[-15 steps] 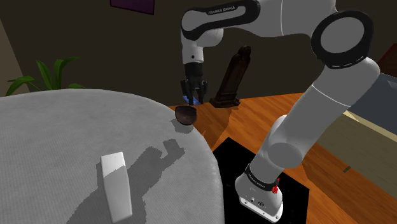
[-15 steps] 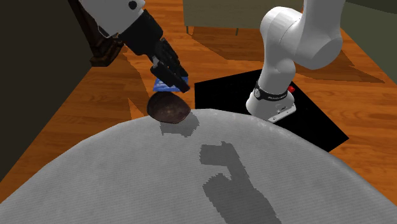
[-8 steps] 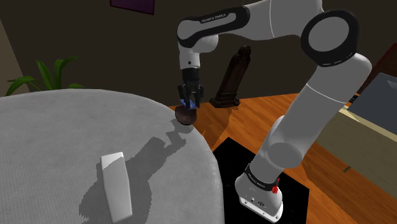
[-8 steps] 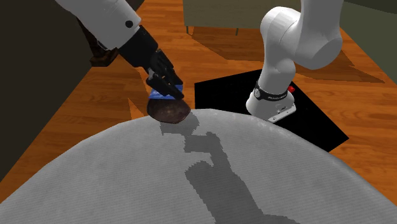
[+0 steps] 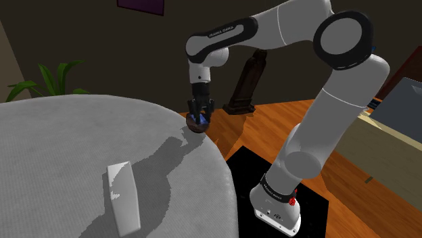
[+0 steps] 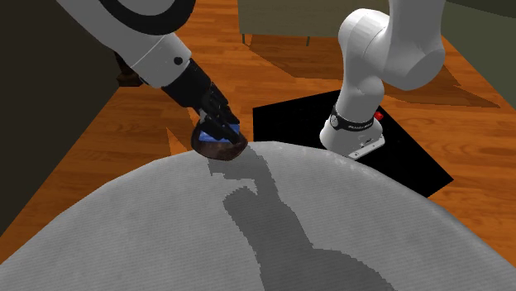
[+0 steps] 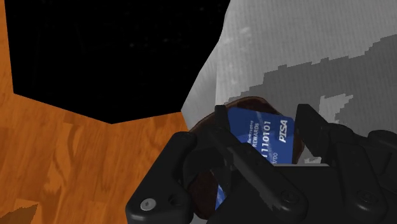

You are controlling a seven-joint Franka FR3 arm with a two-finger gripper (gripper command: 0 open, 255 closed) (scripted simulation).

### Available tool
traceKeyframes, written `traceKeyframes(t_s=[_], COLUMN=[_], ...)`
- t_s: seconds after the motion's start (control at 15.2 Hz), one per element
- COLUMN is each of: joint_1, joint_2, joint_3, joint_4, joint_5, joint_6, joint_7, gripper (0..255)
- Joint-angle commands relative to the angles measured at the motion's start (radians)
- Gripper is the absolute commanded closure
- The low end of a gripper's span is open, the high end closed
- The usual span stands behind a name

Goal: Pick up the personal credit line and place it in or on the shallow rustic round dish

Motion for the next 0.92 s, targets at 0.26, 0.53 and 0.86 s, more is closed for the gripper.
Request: traceKeyframes(t_s=[0.26,0.53,0.86], joint_1=[0.000,0.000,0.000], joint_2=[0.010,0.010,0.010], joint_3=[0.000,0.000,0.000], joint_4=[-0.002,-0.002,-0.002], joint_5=[0.002,0.001,0.001], joint_6=[0.013,0.013,0.013], joint_7=[-0.003,-0.003,-0.003], gripper=[255,0,0])
